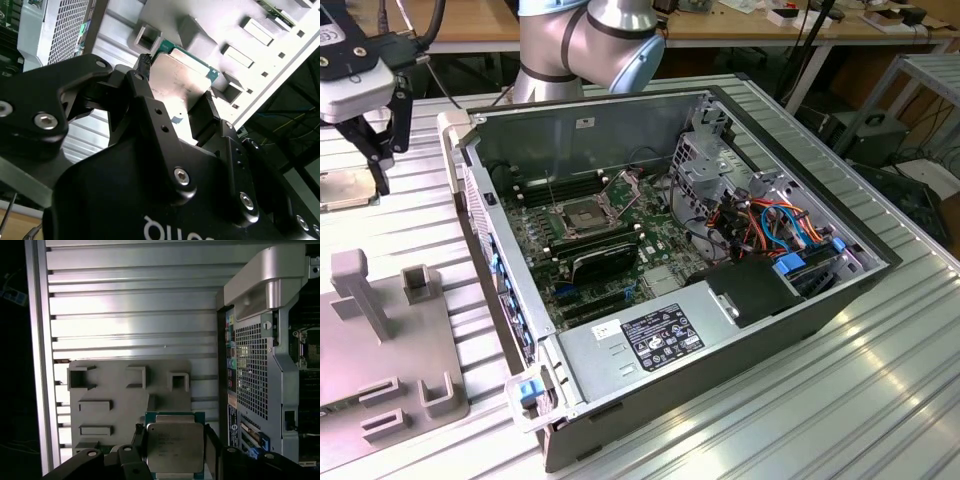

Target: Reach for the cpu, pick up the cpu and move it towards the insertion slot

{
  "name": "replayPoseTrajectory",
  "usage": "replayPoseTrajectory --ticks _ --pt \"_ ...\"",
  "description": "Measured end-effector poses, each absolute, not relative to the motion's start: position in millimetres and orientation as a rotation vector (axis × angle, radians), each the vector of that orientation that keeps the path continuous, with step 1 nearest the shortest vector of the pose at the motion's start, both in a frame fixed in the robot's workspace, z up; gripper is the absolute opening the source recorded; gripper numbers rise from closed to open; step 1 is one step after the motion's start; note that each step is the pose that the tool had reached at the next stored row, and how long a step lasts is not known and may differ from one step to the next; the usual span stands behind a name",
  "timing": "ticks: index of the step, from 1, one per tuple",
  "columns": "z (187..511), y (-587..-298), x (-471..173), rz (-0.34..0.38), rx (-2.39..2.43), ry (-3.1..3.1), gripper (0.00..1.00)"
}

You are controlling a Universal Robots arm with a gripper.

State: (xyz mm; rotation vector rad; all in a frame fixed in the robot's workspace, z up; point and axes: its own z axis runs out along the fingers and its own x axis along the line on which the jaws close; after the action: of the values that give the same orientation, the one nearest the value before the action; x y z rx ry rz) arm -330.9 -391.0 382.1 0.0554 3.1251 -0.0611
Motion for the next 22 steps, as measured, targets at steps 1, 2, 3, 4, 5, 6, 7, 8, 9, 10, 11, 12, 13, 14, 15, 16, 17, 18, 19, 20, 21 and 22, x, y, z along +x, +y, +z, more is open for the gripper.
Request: replayPoseTrajectory --ticks 1,2,3,4,5,6,7,8,9,10,11,12,13,14,15,16,17,18,19,20,21,22 --pt "382.0 -390.7 -328.6 -0.063 0.056 3.125 0.55" --pt "382.1 -390.5 -327.4 -0.064 0.056 3.125 0.55" --pt "382.1 -390.2 -326.1 -0.066 0.057 3.125 0.55" --pt "382.1 -390.0 -325.4 -0.068 0.057 3.125 0.55" --pt "382.1 -390.0 -324.9 -0.07 0.057 3.125 0.55" --pt "382.4 -389.9 -324.3 -0.071 0.057 3.125 0.55" --pt "383.0 -389.8 -324.0 -0.073 0.057 3.125 0.55" --pt "383.5 -389.7 -323.7 -0.075 0.057 3.125 0.55" --pt "384.2 -389.6 -323.4 -0.076 0.057 3.125 0.55" --pt "385.1 -389.4 -323.0 -0.078 0.057 3.124 0.55" --pt "385.4 -389.3 -322.7 -0.079 0.057 3.124 0.55" --pt "385.4 -389.4 -322.5 -0.08 0.058 3.124 0.55" --pt "385.5 -389.4 -322.5 -0.08 0.058 3.124 0.55" --pt "385.5 -389.4 -322.4 -0.081 0.058 3.125 0.55" --pt "385.5 -389.4 -322.4 -0.081 0.058 3.124 0.55" --pt "385.5 -389.3 -322.4 -0.081 0.058 3.124 0.55" --pt "385.4 -389.3 -322.4 -0.081 0.058 3.124 0.55" --pt "385.4 -389.2 -321.9 -0.081 0.058 3.124 0.55" --pt "385.5 -389.2 -321.0 -0.081 0.058 3.124 0.55" --pt "385.5 -389.0 -320.1 -0.081 0.058 3.125 0.55" --pt "385.5 -388.9 -319.5 -0.081 0.058 3.124 0.55" --pt "385.5 -388.6 -318.7 -0.081 0.058 3.124 0.55"
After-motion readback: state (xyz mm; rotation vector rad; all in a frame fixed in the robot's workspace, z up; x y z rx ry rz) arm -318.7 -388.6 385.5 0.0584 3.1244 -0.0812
